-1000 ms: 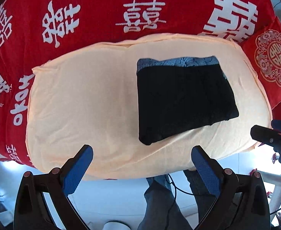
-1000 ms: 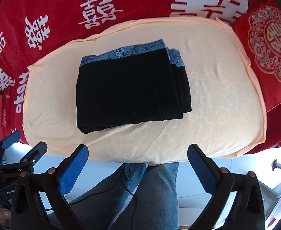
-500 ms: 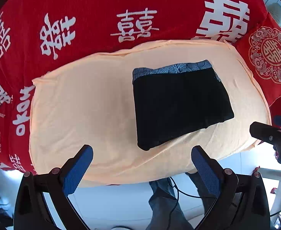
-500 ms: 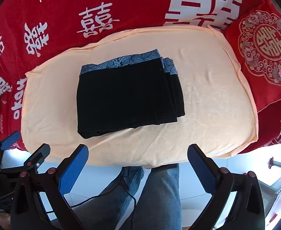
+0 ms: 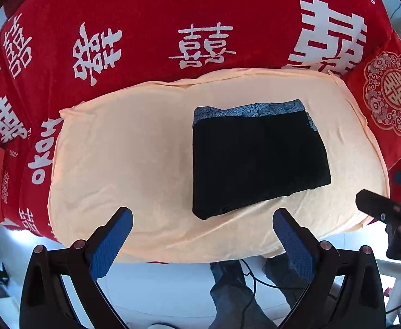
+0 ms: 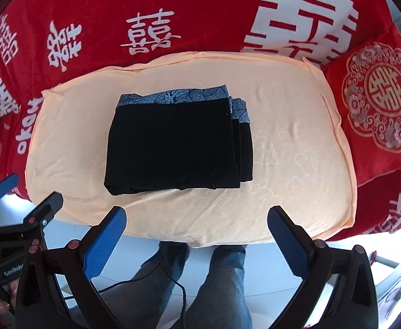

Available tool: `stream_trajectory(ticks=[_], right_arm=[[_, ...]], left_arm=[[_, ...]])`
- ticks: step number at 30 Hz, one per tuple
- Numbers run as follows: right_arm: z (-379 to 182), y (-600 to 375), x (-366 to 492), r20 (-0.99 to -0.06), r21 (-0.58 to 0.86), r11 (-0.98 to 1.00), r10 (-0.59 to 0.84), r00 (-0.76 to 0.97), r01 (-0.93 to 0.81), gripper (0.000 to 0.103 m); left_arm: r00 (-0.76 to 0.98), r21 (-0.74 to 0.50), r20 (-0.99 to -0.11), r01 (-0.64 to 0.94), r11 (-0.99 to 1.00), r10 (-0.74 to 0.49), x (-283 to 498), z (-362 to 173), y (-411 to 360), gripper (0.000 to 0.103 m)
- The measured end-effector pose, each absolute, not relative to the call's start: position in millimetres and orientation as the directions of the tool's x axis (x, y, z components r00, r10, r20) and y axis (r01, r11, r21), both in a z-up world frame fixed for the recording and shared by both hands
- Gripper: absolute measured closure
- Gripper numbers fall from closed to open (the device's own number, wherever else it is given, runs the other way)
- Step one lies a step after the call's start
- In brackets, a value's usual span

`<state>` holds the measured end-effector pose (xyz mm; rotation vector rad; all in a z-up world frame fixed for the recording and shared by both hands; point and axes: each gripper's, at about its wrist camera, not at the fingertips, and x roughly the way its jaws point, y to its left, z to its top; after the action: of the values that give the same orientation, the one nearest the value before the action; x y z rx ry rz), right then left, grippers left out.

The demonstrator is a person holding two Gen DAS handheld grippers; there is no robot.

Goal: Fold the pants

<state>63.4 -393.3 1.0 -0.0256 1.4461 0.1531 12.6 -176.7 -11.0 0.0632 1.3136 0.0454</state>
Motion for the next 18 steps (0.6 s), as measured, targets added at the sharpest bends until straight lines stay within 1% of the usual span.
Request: stream_trajectory(ticks=[8, 15, 18], right_arm=[[-1, -409, 64, -0.987, 0.1, 0.986, 0.116, 0.111, -0.137, 0.0], [-5, -410, 65, -0.987, 0.111, 0.984, 0.126, 0.102, -0.141, 0.0], [-7, -410, 65, -0.987, 0.112, 0.984, 0.126, 0.099, -0.138, 0.0]], left_arm=[[0.246, 0.096, -0.964, -0.029, 0.995, 0.1, 7, -10, -189, 0.0], [0.244, 0.086, -0.966, -0.032, 0.996, 0.091, 5, -10, -192, 0.0], [0.27, 0.075, -0.96, -0.028, 0.997, 0.08, 4, -6, -195, 0.0]])
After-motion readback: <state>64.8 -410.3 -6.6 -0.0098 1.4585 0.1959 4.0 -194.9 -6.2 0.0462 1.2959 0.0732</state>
